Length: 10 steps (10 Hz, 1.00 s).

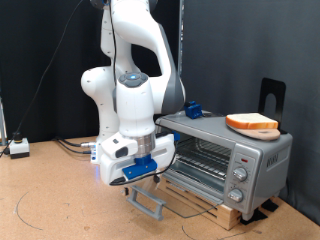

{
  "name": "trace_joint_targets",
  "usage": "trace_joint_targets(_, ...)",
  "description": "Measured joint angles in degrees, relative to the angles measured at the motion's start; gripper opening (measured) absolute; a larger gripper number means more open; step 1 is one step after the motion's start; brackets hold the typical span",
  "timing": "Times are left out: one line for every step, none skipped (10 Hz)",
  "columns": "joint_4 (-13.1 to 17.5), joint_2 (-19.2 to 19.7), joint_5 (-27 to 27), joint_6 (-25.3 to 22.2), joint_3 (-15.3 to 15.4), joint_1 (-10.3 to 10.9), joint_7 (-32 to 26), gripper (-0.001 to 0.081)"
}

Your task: Make a piece of toast with the oven

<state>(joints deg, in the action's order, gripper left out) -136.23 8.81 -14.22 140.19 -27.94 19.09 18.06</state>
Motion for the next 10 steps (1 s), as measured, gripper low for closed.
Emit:
trace_joint_targets(0.0,0.5,0.0,0.0,-0.2,-0.8,-0.9,0.0809)
trace_joint_targets(-0.1,0.5,0.2,0.0,-0.7,-1.7,-2.5,0.0809)
trace_joint_targets(-0.2,0.4,0.5,0.0,-1.4,-2.7,-4.2,0.0809)
trace_joint_targets(-0.2,0.3,1.2,-0.3,-2.3,-3.6,-5.8,0.0809)
trace_joint_targets(-0.4,-0.2,1.9,-0.5,-3.2,-4.5,-8.3,0.0809)
trace_joint_targets(-0.9,-1.2,2.2,-0.7,-3.5,-5.1,-10.2,0.0809)
trace_joint_targets(-0.9,-1.2,2.0,-1.0,-3.3,-5.1,-9.9,0.0809)
trace_joint_targets(-0.4,-1.6,-0.8,-3.8,-3.0,-5.1,-11.6,0.0809)
trace_joint_targets(0.6,-2.7,-5.3,-8.2,-2.8,-5.1,-14.8,0.0809)
trace_joint_targets(1.5,-4.3,-9.6,-12.5,-2.8,-5.2,-17.7,0.0809)
